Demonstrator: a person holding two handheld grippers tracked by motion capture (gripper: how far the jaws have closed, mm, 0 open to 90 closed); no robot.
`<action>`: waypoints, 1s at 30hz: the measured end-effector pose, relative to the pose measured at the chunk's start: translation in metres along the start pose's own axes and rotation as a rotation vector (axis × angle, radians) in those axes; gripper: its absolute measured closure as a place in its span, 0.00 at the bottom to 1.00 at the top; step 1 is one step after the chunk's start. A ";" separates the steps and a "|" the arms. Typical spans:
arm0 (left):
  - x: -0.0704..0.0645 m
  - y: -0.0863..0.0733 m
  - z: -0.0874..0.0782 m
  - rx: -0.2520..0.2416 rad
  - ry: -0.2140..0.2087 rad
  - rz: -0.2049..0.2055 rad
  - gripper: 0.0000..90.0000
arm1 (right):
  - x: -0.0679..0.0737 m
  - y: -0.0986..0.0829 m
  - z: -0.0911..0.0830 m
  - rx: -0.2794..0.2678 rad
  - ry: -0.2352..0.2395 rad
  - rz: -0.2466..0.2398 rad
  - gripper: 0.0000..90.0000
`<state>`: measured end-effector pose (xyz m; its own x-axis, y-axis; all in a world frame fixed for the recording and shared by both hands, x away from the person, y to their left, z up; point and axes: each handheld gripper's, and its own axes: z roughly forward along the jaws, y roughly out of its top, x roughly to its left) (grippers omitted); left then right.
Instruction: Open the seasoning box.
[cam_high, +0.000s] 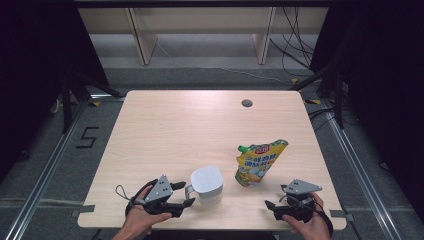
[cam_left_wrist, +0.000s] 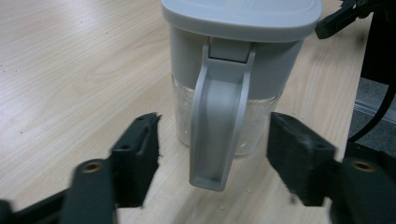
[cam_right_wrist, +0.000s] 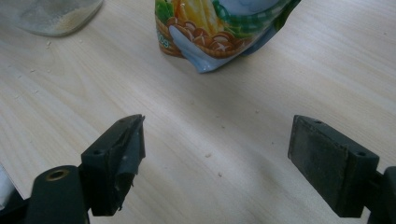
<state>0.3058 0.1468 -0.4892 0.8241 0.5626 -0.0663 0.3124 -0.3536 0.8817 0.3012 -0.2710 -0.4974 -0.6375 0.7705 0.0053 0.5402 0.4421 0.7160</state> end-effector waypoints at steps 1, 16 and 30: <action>0.001 0.001 -0.002 -0.005 -0.001 0.014 0.34 | 0.000 0.000 0.000 0.001 0.000 0.001 0.22; -0.009 0.014 -0.030 -0.084 -0.028 -0.006 0.54 | 0.004 0.002 0.000 -0.029 0.015 -0.028 0.20; -0.010 0.031 -0.031 -0.122 -0.001 0.024 0.99 | 0.007 0.003 0.000 -0.028 0.019 -0.029 0.20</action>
<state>0.2927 0.1533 -0.4468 0.8309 0.5546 -0.0448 0.2329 -0.2735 0.9333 0.2986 -0.2639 -0.4950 -0.6634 0.7483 -0.0027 0.5059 0.4512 0.7352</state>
